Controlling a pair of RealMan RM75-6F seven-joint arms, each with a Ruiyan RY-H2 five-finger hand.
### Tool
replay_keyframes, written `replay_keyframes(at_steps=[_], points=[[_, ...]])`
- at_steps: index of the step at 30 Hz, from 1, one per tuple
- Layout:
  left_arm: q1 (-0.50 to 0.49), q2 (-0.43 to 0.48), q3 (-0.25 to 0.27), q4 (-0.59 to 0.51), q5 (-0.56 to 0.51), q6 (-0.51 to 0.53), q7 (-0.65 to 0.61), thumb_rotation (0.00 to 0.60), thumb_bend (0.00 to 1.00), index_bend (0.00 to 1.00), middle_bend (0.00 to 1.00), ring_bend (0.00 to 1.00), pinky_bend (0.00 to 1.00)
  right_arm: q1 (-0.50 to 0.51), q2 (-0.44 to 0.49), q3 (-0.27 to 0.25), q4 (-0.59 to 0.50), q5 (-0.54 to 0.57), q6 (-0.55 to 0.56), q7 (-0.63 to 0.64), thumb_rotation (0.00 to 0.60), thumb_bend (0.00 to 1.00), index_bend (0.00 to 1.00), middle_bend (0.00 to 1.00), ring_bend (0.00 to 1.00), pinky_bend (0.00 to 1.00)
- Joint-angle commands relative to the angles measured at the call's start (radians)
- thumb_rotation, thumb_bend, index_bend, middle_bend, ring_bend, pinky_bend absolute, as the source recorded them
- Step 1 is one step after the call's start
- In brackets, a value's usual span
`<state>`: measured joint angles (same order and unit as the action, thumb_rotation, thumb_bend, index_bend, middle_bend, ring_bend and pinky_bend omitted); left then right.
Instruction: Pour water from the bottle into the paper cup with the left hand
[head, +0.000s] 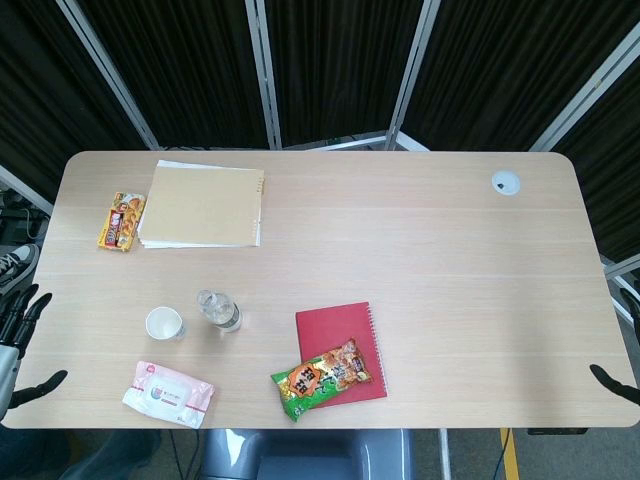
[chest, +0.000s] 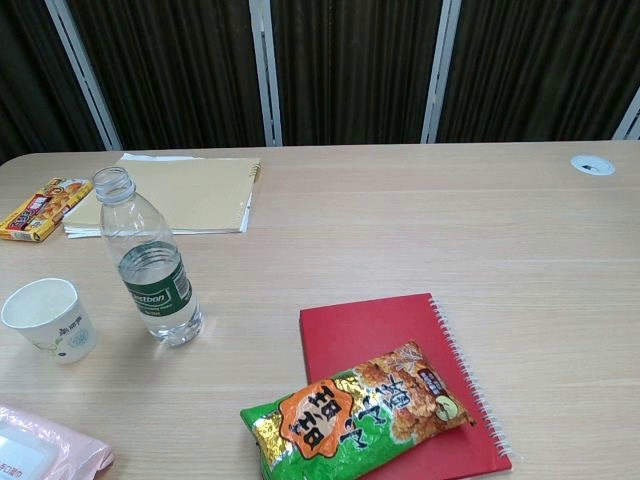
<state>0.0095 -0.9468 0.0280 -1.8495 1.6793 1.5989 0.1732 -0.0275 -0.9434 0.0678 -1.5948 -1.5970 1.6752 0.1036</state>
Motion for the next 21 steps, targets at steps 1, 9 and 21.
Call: replay_keyframes(at_steps=[1, 9, 21], points=[[0.0, -0.001, -0.002, 0.003, 0.002, 0.003, 0.002, 0.6, 0.0, 0.0, 0.0, 0.0, 0.0, 0.0, 0.002, -0.001, -0.002, 0.003, -0.005, 0.0, 0.6, 0.0, 0.0, 0.0, 0.0, 0.0], [-0.036, -0.039, -0.031, 0.031, 0.0, -0.019, -0.042, 0.6, 0.0, 0.0, 0.0, 0.0, 0.0, 0.008, 0.012, 0.002, -0.019, 0.005, -0.018, 0.014, 0.6, 0.0, 0.0, 0.0, 0.0, 0.0], [-0.318, -0.286, -0.126, 0.171, -0.129, -0.4, -0.298, 0.6, 0.0, 0.0, 0.0, 0.0, 0.0, 0.037, 0.026, 0.013, -0.047, 0.047, -0.085, 0.017, 0.6, 0.0, 0.0, 0.0, 0.0, 0.0]])
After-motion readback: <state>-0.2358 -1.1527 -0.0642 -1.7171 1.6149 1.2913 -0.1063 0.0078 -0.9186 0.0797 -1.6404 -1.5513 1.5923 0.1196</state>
